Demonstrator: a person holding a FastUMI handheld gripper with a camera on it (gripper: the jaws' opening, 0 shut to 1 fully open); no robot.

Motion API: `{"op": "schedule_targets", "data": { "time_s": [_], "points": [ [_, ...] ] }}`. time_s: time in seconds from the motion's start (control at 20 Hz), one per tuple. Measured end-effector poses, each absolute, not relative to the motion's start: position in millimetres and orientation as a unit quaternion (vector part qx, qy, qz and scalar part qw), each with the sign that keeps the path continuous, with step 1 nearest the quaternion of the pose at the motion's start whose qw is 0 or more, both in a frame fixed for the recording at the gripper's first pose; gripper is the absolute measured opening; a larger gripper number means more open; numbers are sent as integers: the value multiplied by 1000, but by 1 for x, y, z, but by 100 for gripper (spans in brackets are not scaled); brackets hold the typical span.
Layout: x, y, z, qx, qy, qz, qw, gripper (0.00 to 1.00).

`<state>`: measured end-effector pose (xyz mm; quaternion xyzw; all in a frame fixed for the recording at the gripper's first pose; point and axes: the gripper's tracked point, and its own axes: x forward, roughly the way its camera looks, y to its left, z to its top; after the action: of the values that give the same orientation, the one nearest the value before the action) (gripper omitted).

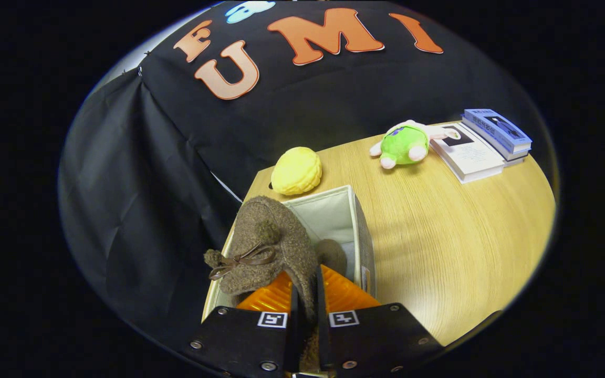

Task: Open the storage box then place both shoes into the box .Put the left shoe in first, then the right shoe, with the right side of both shoes facing outward in a uniform manner.

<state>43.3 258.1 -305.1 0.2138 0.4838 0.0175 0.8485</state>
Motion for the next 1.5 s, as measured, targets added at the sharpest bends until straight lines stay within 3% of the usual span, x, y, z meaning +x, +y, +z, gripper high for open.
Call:
{"op": "schedule_targets", "data": {
  "time_s": [0.15, 0.45, 0.7, 0.9, 1.15, 1.5],
  "points": [
    [39, 258, -297, 221, 481, 19, 848, 30],
    [60, 235, -245, 231, 406, 32, 884, 41],
    [54, 206, -230, 198, 368, 43, 908, 68],
    [53, 174, -211, 160, 319, 43, 933, 82],
    [46, 134, -182, 115, 257, 37, 959, 90],
    [23, 79, -148, 75, 174, 19, 982, 91]
  ]
}}
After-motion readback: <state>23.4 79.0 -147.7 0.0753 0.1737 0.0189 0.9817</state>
